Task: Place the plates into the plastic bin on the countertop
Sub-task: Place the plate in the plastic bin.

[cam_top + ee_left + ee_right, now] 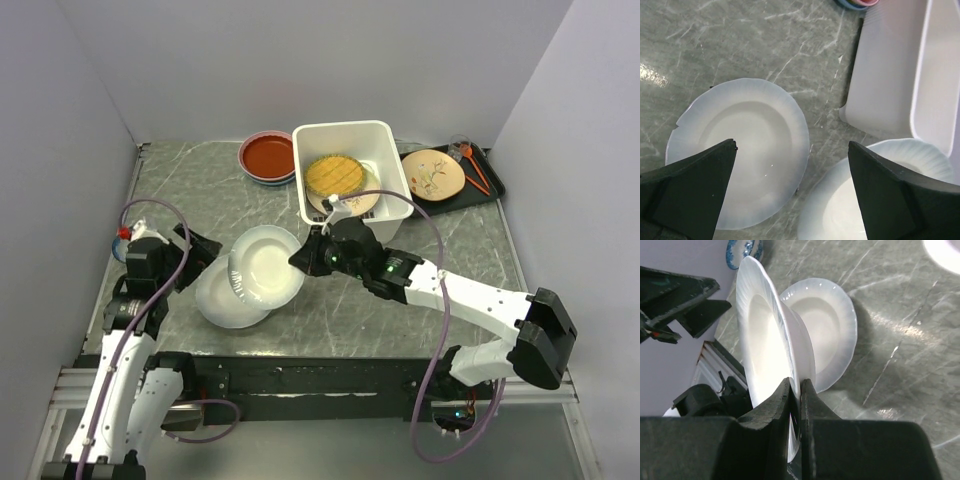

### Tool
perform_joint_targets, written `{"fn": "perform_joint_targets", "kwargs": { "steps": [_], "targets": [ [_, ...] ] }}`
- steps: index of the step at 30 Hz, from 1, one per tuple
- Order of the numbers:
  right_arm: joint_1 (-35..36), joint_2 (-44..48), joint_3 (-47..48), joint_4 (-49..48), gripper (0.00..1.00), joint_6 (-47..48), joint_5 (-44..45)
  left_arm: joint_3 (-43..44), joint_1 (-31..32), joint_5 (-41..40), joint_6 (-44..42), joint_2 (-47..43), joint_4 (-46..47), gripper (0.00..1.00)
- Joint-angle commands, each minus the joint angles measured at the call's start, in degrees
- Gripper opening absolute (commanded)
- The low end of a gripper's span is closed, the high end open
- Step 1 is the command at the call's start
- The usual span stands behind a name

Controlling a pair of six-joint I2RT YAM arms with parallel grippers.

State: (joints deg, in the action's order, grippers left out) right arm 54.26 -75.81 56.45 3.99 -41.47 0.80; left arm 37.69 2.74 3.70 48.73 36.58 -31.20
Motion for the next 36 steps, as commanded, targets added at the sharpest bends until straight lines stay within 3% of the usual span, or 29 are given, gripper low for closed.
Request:
{"fn": "perform_joint_targets", "kwargs": {
  "steps": [1,13,36],
  "targets": [
    [-3.0,3.6,4.5,-5.1,0.00,0.1,0.3,-2.2,0.2,3.1,-0.6,4.1,6.0,0.99],
    [-15.5,10.3,7.1,1.2,0.00,3.0,3.2,-3.6,0.3,9.0,-1.0,13.3,15.1,0.99],
    [-37.7,-13.6,29.2,6.0,0.00,8.0,-9.9,-6.0,0.3,8.2,-0.6,7.2,11.3,0.99]
  ]
}}
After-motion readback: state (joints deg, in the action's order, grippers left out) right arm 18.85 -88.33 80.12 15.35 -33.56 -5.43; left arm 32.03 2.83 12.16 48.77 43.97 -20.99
